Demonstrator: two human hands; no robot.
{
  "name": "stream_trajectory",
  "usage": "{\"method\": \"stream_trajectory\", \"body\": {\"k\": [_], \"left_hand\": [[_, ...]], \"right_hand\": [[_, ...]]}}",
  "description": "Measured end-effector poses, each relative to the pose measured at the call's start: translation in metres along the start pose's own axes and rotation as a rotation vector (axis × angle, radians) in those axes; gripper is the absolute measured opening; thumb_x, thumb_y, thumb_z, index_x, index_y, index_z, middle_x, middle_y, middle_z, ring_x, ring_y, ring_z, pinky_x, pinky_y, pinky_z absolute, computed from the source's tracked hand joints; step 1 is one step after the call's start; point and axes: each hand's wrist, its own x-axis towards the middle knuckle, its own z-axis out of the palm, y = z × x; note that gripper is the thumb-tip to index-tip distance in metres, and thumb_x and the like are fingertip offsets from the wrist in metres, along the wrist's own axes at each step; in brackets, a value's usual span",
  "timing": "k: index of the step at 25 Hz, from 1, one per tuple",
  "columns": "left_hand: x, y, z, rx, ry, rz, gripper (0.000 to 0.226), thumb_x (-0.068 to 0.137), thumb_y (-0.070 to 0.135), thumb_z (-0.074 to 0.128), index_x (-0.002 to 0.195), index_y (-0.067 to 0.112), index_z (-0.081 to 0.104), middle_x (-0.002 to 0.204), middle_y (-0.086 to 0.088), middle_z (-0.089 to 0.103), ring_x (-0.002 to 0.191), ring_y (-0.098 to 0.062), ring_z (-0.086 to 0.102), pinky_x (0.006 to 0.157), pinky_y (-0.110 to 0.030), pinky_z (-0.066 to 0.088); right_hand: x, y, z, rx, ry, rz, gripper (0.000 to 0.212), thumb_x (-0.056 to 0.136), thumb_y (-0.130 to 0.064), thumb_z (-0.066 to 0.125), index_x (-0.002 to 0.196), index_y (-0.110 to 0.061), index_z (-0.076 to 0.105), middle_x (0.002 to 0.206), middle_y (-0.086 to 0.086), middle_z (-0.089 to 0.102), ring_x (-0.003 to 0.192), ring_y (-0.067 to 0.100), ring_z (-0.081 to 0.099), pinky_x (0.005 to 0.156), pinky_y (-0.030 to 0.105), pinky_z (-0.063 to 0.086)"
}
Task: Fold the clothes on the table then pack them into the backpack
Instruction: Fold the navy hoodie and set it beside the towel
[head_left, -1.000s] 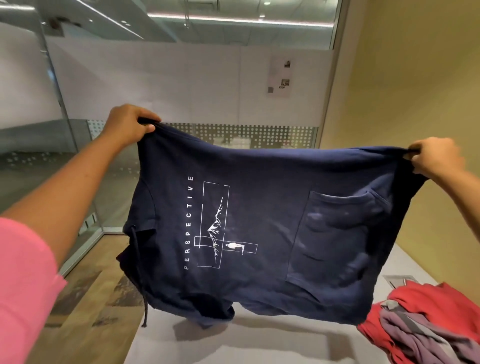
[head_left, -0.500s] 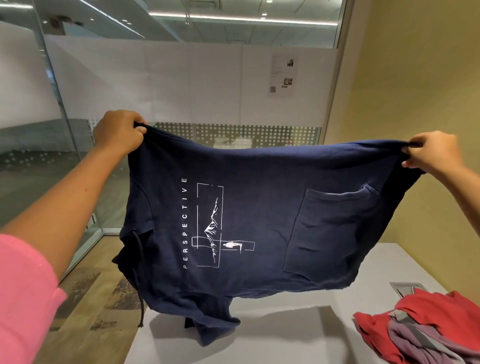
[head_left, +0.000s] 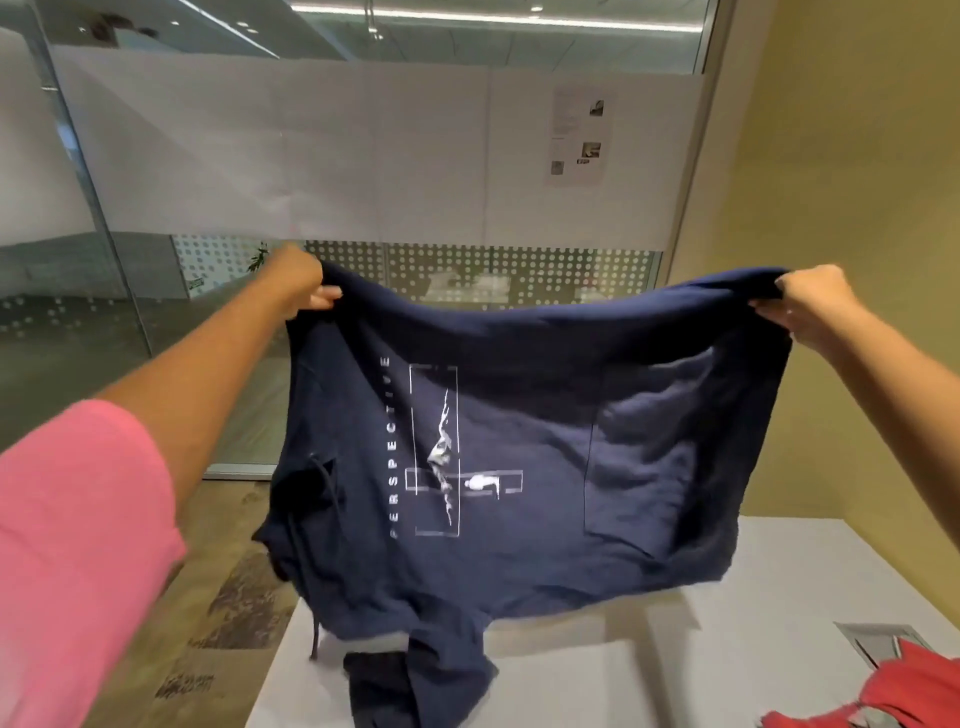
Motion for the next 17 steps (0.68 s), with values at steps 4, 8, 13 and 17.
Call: {"method": "stream_trajectory", "body": {"k": [4,8,13,17], "left_hand": [[0.022,0.049,-0.019,-0.277,0.246,0.320,0.019,0.102,0.013,0.030,0.092,0.017,0.047,0.105,-0.009,0.053,0.062,-0.009,0.063,0.054,-0.018,0.055],[0.016,0.052,-0.041,-0.240,0.243,0.429,0.018,0.102,0.013,0.027,0.103,0.018,0.044,0.110,-0.012,0.053,0.070,-0.009,0.063,0.065,-0.019,0.056],[-0.019,-0.043,-0.032,-0.066,0.001,0.267,0.022,0.103,0.007,0.035,0.095,0.016,0.054,0.085,-0.007,0.051,0.046,-0.004,0.059,0.053,-0.013,0.054],[-0.065,-0.192,-0.010,0.140,-0.205,0.087,0.019,0.100,-0.002,0.039,0.096,0.002,0.057,0.083,-0.014,0.053,0.051,-0.007,0.059,0.056,-0.014,0.053]], "right_hand": [[0.028,-0.031,-0.026,0.634,0.275,-0.005,0.018,0.088,-0.007,0.058,0.084,-0.023,0.050,0.094,0.007,0.053,0.071,0.009,0.053,0.043,0.010,0.039],[0.033,-0.015,-0.042,0.773,0.217,-0.045,0.026,0.072,-0.013,0.055,0.097,-0.006,0.061,0.085,0.000,0.061,0.067,0.002,0.066,0.066,0.016,0.055],[-0.040,0.044,0.015,0.700,-0.014,0.086,0.020,0.087,0.004,0.050,0.076,-0.013,0.051,0.080,0.007,0.053,0.058,0.009,0.068,0.053,0.014,0.054],[-0.110,0.126,0.090,0.510,-0.282,0.249,0.015,0.094,0.007,0.046,0.082,-0.002,0.051,0.082,0.017,0.057,0.049,0.007,0.066,0.050,0.013,0.053]]}}
